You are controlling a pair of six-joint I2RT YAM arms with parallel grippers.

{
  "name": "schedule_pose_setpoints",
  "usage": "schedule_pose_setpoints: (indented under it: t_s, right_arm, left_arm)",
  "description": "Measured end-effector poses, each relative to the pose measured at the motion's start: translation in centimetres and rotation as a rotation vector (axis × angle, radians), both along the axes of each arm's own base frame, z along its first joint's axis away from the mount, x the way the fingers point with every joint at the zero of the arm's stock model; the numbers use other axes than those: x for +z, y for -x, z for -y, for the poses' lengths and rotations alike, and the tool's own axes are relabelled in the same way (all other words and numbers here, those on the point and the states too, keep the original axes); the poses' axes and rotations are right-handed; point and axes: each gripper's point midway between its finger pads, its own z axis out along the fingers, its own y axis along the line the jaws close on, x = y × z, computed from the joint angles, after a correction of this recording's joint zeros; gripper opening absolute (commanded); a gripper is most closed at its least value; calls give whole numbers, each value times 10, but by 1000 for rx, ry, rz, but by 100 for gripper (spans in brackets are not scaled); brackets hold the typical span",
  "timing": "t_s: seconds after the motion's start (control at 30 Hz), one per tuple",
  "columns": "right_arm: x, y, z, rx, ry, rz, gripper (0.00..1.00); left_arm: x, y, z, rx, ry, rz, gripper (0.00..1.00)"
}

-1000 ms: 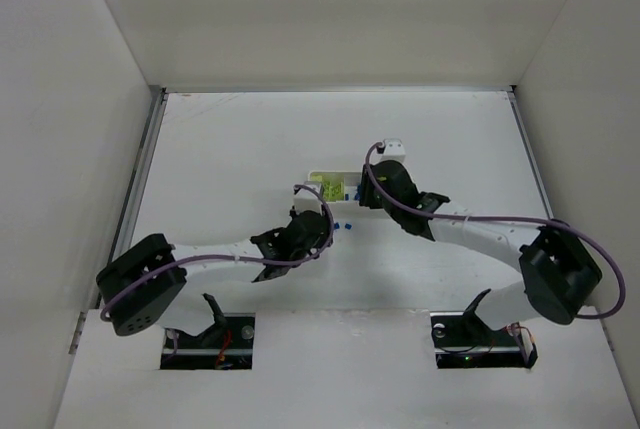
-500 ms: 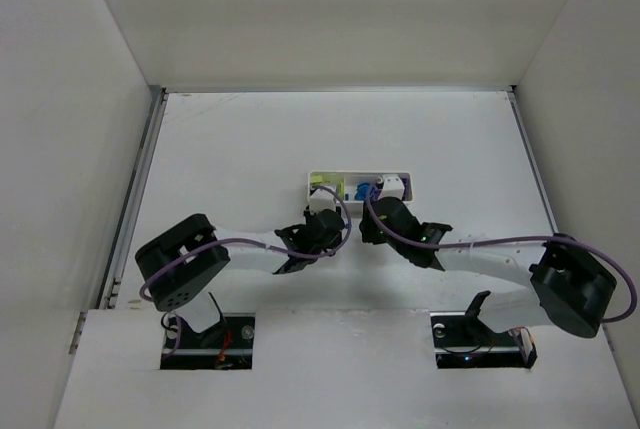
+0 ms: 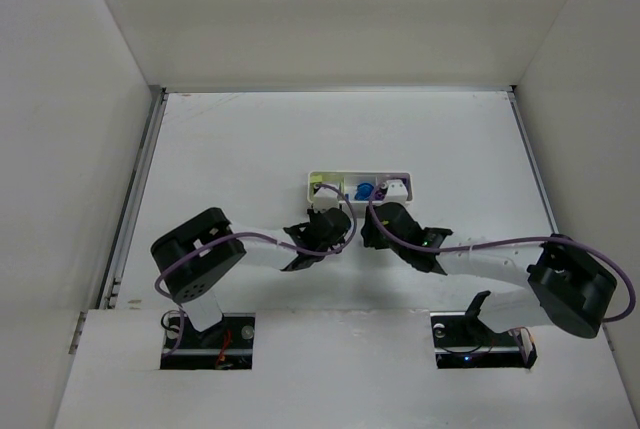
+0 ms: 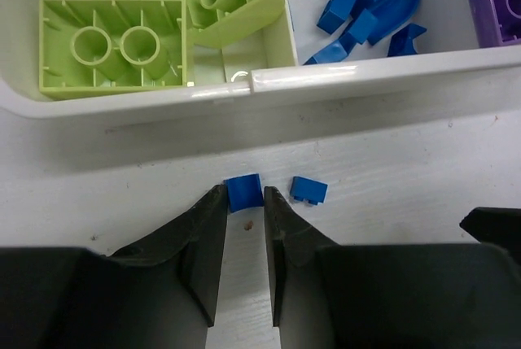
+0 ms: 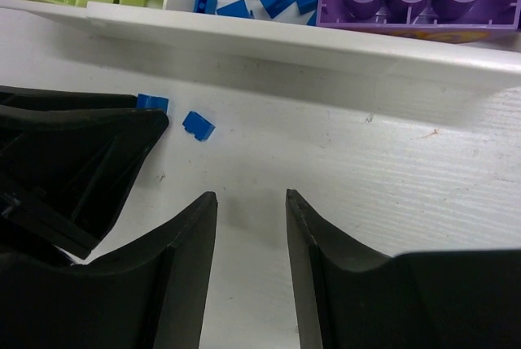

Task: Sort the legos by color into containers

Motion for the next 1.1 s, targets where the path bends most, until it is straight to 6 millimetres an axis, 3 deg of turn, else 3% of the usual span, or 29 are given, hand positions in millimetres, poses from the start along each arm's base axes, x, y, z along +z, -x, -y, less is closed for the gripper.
schedule_pose_setpoints:
  t_s: [0.1,0.33,0.6,0.7,1.1]
  right_arm:
    - [0,-1,-2,9,-4,2,47]
    - [-19,-1,-10,59,56,-37,47]
    - [-24,-12,-29,108,95,-41,47]
    - [-29,-16,-33,120,118,-43,46]
    - [-29,-29,-46,143,141,-21,32]
  left_arm:
    - [0,-2,-1,11,-4,8,13]
    - [6,6,-15,13,-2,16,12]
    - [80,21,-28,5,186,119,13]
    - [96,21,-32,11,236,140,13]
    - [80,24,-48,26,218,96,14]
